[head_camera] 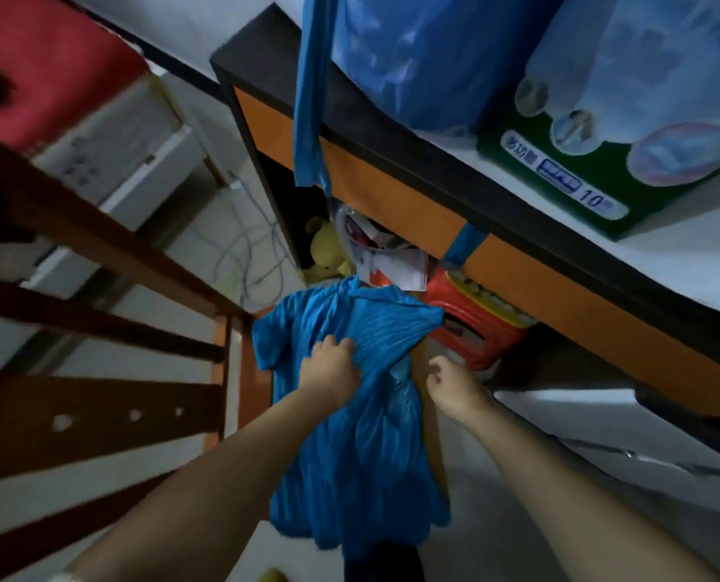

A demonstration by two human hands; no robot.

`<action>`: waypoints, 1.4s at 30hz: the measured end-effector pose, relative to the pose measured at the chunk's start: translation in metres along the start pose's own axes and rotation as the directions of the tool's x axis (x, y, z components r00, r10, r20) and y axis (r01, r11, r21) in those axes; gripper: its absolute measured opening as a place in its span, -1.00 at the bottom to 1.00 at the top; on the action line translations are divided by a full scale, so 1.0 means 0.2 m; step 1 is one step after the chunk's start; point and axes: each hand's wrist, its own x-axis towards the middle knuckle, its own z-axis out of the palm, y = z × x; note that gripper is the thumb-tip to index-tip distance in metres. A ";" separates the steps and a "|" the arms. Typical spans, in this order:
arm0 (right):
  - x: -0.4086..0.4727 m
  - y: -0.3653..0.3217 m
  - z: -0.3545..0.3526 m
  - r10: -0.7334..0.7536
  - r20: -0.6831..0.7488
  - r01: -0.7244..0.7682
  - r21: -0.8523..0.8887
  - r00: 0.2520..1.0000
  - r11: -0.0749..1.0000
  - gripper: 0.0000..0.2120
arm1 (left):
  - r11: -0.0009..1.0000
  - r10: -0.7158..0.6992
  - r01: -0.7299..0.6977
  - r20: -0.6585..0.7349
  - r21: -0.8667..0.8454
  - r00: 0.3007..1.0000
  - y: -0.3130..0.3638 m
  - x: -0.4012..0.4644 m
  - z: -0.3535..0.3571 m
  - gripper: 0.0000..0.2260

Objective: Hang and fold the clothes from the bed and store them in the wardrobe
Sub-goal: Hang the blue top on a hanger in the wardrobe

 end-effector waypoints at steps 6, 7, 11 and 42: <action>0.40 0.08 0.15 0.151 0.169 -0.165 0.077 0.974 0.983 -0.50 | 0.973 -0.232 0.231 -0.091 -0.014 0.969 -0.13 0.41 0.19 -0.32; 0.41 0.08 0.20 0.167 0.187 -0.185 0.082 0.968 0.979 -0.43 | 0.957 -0.289 0.286 -0.049 -0.055 0.956 -0.17 0.44 0.22 -0.25; 0.39 0.07 0.35 0.158 0.124 -0.180 0.191 0.980 0.965 -0.58 | 0.923 -0.360 0.356 -0.001 -0.146 0.933 -0.27 0.49 0.32 -0.16; -1.52 -0.31 -0.25 -0.073 -0.481 0.397 0.616 0.874 0.681 -0.76 | 0.347 -0.033 -0.555 -0.601 -0.756 0.798 -0.24 -1.71 -0.49 -0.68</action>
